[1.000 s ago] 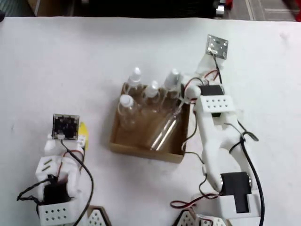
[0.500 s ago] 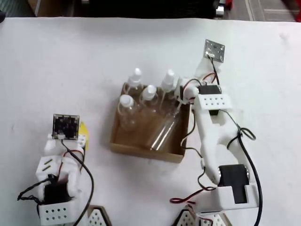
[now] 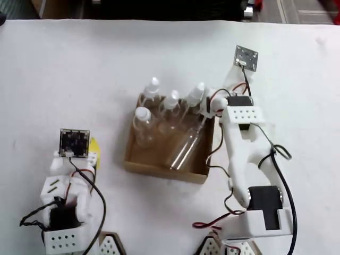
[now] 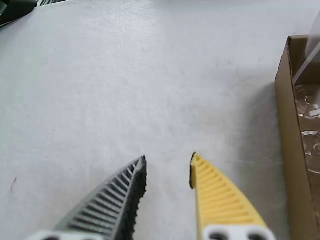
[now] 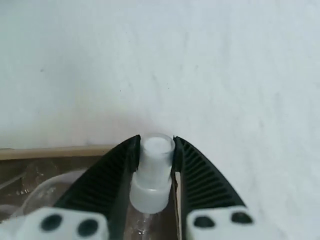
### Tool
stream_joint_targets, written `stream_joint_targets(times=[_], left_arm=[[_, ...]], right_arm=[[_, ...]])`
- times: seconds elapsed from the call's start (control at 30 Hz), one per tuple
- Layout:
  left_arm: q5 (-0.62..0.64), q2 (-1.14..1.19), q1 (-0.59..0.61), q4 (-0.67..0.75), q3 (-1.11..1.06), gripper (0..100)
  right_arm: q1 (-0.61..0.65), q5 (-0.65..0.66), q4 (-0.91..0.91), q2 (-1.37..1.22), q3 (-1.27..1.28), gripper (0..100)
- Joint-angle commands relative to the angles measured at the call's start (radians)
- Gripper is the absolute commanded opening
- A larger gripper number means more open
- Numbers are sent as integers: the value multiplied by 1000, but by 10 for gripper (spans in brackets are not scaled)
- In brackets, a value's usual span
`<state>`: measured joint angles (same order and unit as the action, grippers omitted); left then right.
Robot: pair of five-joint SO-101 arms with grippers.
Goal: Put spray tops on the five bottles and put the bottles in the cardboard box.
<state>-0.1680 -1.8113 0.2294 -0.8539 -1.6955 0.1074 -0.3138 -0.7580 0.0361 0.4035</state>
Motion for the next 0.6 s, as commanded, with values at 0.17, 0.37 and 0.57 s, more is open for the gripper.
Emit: stream_joint_targets(times=[0.17, 0.37, 0.57], left_arm=[[-12, 1, -12, 5, 2, 138], [-12, 1, -12, 3, 2, 138], [-12, 1, -12, 2, 2, 138]], right_arm=[[-1, 2, -143, 205, -14, 15], [-7, 2, -231, 217, -15, 15], [-8, 2, -262, 228, -15, 15]])
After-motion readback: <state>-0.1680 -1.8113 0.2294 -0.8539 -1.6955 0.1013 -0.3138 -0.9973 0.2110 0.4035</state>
